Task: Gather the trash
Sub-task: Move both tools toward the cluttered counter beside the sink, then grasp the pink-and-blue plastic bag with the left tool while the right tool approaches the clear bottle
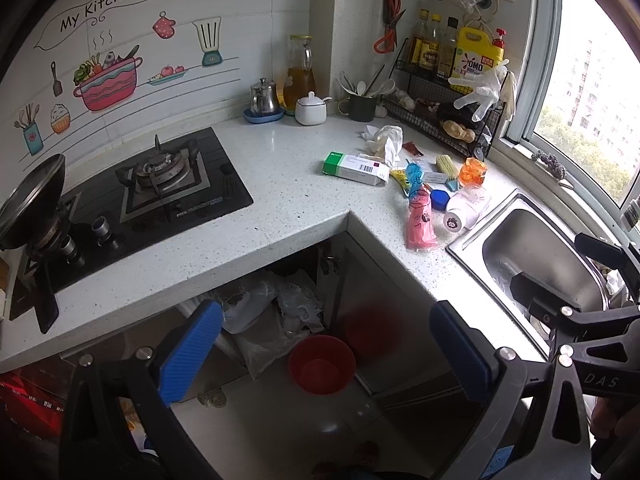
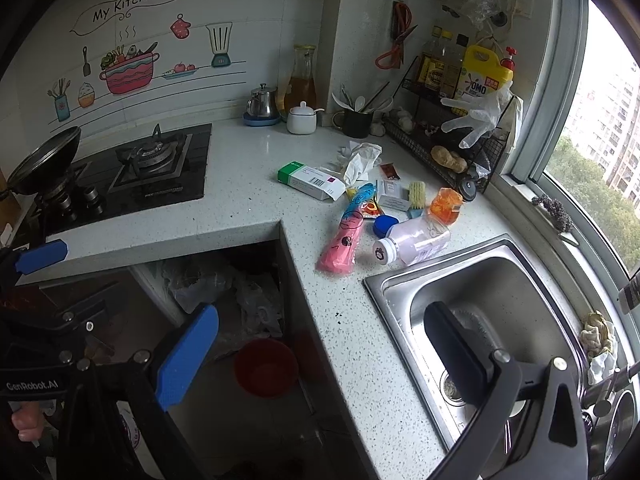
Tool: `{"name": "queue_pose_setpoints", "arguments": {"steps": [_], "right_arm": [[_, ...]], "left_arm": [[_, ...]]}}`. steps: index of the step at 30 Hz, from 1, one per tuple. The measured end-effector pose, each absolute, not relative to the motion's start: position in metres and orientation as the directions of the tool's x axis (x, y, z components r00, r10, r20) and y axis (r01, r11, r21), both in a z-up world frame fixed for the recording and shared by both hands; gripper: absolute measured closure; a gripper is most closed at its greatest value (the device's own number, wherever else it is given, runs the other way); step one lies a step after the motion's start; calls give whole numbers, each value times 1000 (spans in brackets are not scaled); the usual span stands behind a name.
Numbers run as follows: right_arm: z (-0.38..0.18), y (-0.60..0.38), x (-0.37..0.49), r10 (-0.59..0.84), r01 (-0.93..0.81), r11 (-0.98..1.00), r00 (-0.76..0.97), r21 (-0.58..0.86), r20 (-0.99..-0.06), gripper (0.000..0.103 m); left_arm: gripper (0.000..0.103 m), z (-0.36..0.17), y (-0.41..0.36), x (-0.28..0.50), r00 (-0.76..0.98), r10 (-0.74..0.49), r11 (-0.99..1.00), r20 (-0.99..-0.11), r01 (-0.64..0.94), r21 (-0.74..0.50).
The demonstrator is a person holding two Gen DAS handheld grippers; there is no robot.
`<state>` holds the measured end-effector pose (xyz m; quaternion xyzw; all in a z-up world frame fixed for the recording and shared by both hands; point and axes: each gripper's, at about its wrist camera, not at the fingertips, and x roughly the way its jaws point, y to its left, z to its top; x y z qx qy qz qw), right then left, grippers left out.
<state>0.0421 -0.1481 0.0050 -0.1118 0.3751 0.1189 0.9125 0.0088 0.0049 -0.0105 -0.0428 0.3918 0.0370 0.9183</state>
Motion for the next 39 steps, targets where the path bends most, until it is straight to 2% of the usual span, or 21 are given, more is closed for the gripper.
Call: {"name": "queue_pose_setpoints", "arguments": {"steps": [11, 20, 31, 39], "right_arm": [[0, -166, 71, 136, -271, 960, 673, -72, -727, 0], [-18, -190, 127, 91, -212, 975, 647, -64, -757, 0], [-38, -234, 211, -27, -34, 998, 579, -57, -815, 0], [-63, -260, 250, -71, 91, 995, 503, -28, -861, 0]], "left_arm": [[0, -13, -8, 52, 667, 15, 997, -745, -62, -35], [0, -35, -27, 138, 620, -32, 999, -784, 6, -37], [0, -62, -75, 265, 521, -152, 979, -840, 197, -55], [0, -97, -105, 324, 419, -159, 953, -894, 301, -28]]}}
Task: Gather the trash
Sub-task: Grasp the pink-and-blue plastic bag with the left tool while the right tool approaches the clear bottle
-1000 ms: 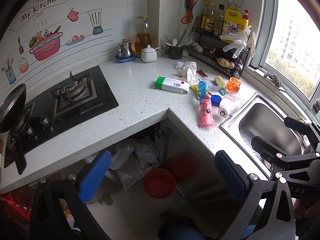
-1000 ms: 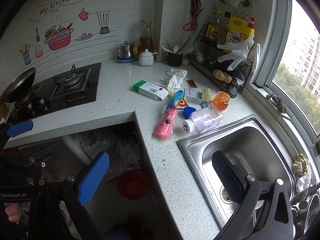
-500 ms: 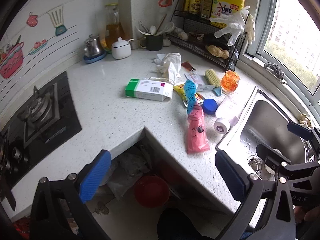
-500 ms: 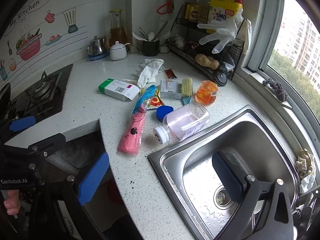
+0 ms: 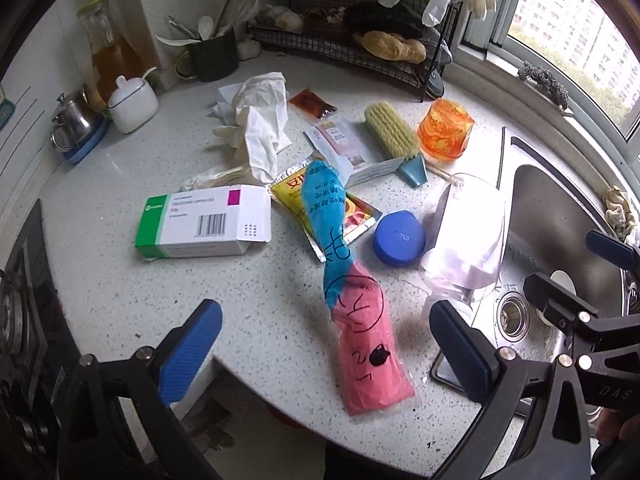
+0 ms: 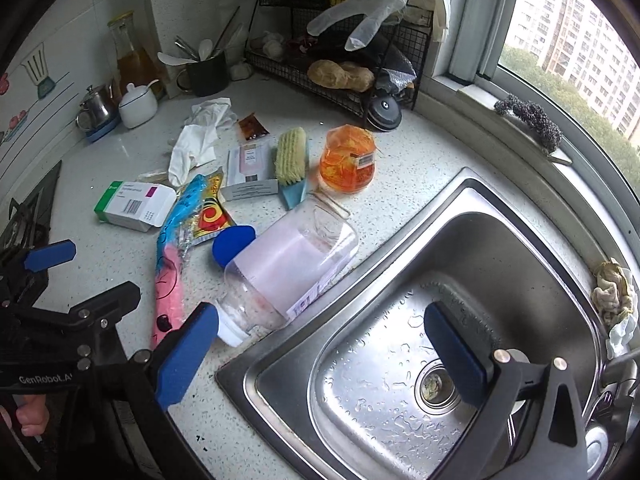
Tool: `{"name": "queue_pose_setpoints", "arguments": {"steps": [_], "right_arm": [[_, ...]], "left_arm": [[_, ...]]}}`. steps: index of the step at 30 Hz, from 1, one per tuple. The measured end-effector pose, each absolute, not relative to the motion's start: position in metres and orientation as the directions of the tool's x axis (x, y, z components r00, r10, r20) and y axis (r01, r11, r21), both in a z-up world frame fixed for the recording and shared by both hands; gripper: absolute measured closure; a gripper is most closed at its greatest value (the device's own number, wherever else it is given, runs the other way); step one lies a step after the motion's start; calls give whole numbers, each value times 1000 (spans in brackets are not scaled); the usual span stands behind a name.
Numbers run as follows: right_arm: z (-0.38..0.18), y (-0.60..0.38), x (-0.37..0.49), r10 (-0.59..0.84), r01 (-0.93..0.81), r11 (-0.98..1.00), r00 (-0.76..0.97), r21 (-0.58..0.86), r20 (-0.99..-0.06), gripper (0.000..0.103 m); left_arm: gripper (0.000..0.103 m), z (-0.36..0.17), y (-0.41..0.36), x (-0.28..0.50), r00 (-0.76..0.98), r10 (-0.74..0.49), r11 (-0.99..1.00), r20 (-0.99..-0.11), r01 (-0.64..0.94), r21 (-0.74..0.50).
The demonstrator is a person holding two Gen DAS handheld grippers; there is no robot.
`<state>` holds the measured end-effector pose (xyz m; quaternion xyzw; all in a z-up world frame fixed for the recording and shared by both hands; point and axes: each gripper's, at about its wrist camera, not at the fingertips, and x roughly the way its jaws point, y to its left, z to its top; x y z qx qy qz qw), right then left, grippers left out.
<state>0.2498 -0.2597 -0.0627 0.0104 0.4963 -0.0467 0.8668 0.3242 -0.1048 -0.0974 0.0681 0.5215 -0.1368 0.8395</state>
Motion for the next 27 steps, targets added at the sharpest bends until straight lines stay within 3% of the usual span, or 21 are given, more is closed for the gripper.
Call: {"name": "queue_pose_setpoints", "arguments": {"steps": [11, 14, 17, 20, 22, 27], "right_arm": [[-87, -279, 268, -91, 198, 980, 415, -8, -905, 0], [-89, -281, 269, -96, 217, 976, 404, -7, -910, 0], [-91, -281, 271, -88, 227, 974, 388, 2, -917, 0], [-93, -281, 271, -73, 229, 973, 380, 17, -922, 0], [-94, -281, 273, -56, 230, 973, 375, 34, -925, 0], [-94, -287, 277, -16, 255, 963, 375, 87, -927, 4]], "left_arm": [[0, -132, -116, 356, 339, -155, 939, -928, 343, -32], [5, -136, -120, 359, 330, -152, 926, -932, 376, -18], [16, -143, -124, 362, 304, -148, 921, -941, 390, -19], [37, -149, -129, 361, 284, -150, 912, -947, 410, -22], [69, -152, -131, 359, 273, -156, 908, -949, 419, -29], [79, -148, -125, 360, 285, -169, 917, -943, 398, -44]]}}
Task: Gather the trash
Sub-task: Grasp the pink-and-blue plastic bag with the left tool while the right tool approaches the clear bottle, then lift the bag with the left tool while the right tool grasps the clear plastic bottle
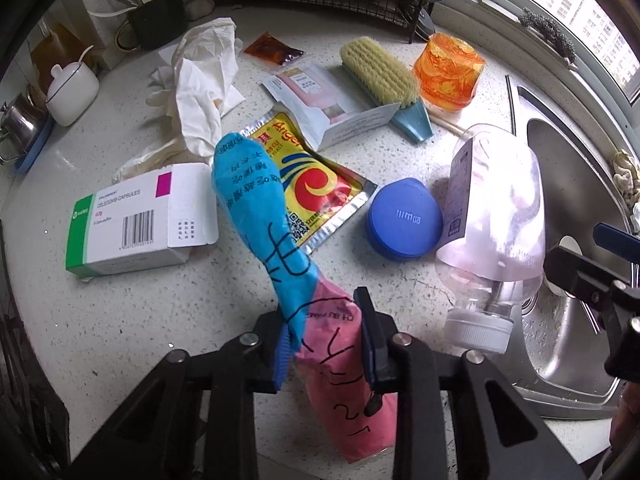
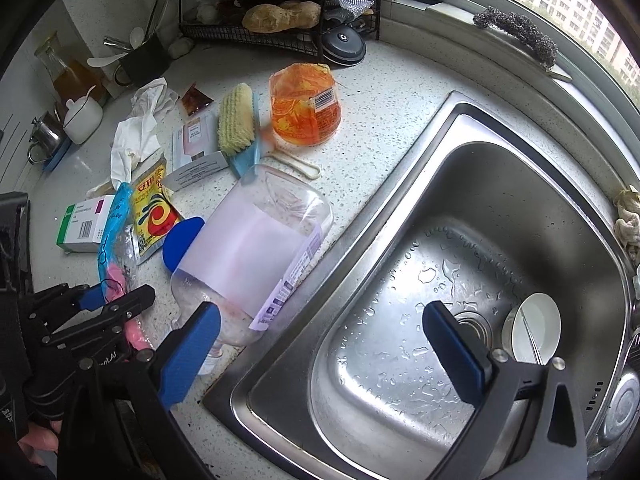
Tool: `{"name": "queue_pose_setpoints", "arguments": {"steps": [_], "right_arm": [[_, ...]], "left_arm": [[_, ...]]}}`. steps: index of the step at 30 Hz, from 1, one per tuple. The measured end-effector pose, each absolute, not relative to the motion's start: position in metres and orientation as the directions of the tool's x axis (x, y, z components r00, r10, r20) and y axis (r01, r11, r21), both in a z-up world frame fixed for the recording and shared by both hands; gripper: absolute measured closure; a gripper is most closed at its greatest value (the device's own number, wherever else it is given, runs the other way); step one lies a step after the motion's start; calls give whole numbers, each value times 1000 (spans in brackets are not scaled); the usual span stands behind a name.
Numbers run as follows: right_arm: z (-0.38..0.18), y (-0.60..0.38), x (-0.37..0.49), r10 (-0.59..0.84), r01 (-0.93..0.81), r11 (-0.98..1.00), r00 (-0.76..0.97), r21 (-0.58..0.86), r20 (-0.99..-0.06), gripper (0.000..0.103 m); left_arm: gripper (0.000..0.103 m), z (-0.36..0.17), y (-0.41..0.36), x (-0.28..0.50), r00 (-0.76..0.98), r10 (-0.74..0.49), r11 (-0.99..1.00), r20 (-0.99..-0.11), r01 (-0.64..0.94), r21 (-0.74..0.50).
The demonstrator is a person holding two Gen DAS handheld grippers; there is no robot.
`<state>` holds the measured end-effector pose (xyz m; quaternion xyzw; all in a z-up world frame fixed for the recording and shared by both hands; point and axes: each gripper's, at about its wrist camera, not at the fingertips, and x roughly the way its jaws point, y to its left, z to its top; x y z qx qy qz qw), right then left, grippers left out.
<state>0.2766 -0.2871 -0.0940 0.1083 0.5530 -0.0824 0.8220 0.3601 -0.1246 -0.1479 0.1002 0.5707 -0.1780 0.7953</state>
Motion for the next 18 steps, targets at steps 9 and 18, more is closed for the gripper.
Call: {"name": "queue_pose_setpoints", "arguments": {"steps": [9, 18], "right_arm": [[-90, -272, 301, 32, 239, 962, 385, 133, -922, 5], [-107, -258, 334, 20, 207, 974, 320, 91, -947, 7]], "left_arm": [[81, -122, -100, 369, 350, -177, 932, -920, 360, -42], [81, -112, -90, 377, 365, -181, 932, -913, 361, -41]]}}
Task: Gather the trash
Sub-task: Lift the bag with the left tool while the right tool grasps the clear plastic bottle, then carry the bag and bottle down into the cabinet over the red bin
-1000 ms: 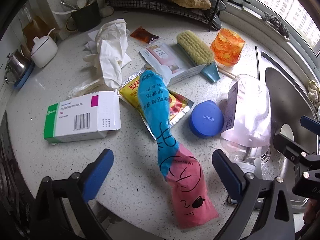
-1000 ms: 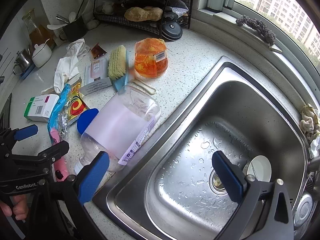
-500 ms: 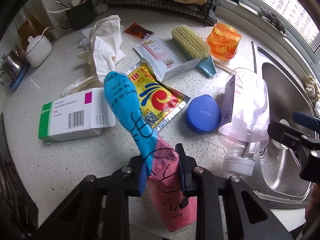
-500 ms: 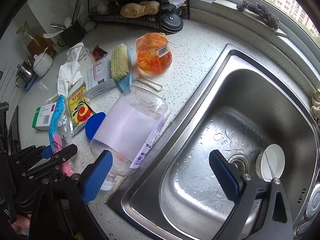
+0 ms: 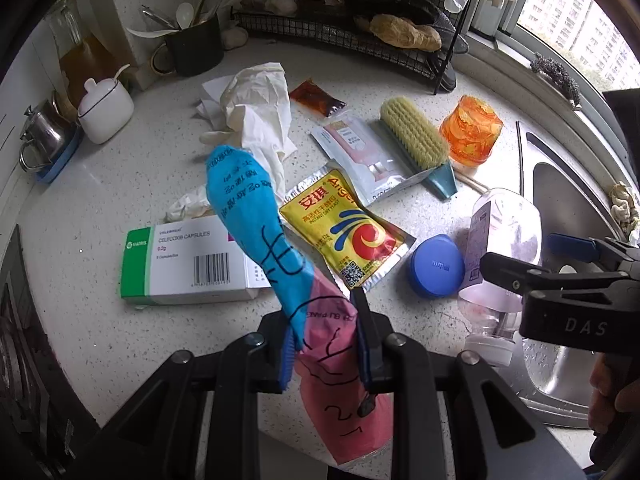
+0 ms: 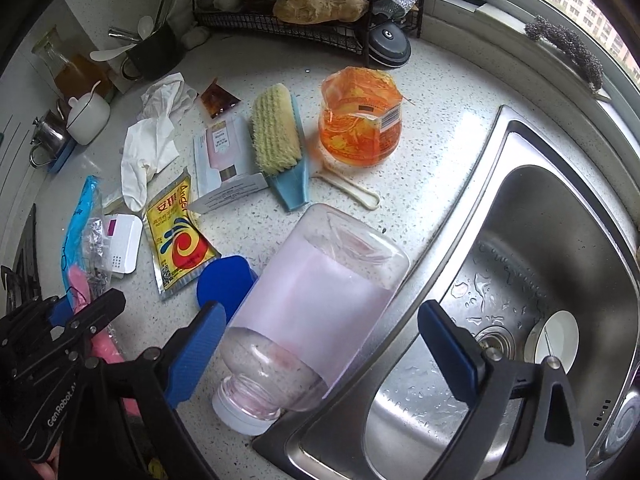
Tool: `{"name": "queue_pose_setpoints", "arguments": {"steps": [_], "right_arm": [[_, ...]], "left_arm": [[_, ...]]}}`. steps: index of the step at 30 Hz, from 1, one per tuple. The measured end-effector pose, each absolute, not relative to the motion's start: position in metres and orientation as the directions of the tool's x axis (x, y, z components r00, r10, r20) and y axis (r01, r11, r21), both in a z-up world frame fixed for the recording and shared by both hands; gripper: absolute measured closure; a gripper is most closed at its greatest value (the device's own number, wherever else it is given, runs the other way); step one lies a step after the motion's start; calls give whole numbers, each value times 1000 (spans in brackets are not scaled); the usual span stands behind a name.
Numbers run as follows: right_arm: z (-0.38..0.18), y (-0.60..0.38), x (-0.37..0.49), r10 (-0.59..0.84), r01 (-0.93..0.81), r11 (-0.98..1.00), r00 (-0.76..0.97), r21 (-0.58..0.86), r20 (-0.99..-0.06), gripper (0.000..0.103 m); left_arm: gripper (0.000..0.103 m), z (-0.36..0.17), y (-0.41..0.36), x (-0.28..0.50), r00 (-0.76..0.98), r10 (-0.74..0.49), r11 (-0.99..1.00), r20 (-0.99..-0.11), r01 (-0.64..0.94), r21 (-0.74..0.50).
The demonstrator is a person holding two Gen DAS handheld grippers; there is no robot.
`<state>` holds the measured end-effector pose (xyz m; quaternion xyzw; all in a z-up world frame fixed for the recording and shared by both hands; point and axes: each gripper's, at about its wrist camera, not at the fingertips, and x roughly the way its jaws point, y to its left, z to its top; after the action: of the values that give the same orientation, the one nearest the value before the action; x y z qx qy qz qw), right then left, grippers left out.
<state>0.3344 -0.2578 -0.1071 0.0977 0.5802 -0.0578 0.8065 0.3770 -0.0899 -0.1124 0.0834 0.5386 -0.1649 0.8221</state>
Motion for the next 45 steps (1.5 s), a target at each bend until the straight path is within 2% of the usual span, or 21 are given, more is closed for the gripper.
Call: {"name": "queue_pose_setpoints", "arguments": {"steps": [2, 7, 17, 33, 45], "right_arm": [[-114, -253, 340, 31, 189, 978, 290, 89, -956, 14], [-121, -246, 343, 31, 155, 985, 283, 77, -959, 19], [-124, -246, 332, 119, 122, 979, 315, 165, -942, 30], [-66, -227, 251, 255, -60, 964, 466, 258, -847, 32], [-63, -201, 172, 363, -212, 931, 472, 296, -804, 32]], "left_arm": [[81, -112, -90, 376, 366, -176, 932, -914, 361, -35], [81, -116, -90, 373, 365, -166, 932, -916, 360, -26], [81, -111, -83, 358, 392, -149, 947, -908, 321, -17], [81, -68, -73, 261, 504, -88, 980, -859, 198, 16], [81, -65, -50, 151, 523, 4, 996, -852, 72, 49]]}}
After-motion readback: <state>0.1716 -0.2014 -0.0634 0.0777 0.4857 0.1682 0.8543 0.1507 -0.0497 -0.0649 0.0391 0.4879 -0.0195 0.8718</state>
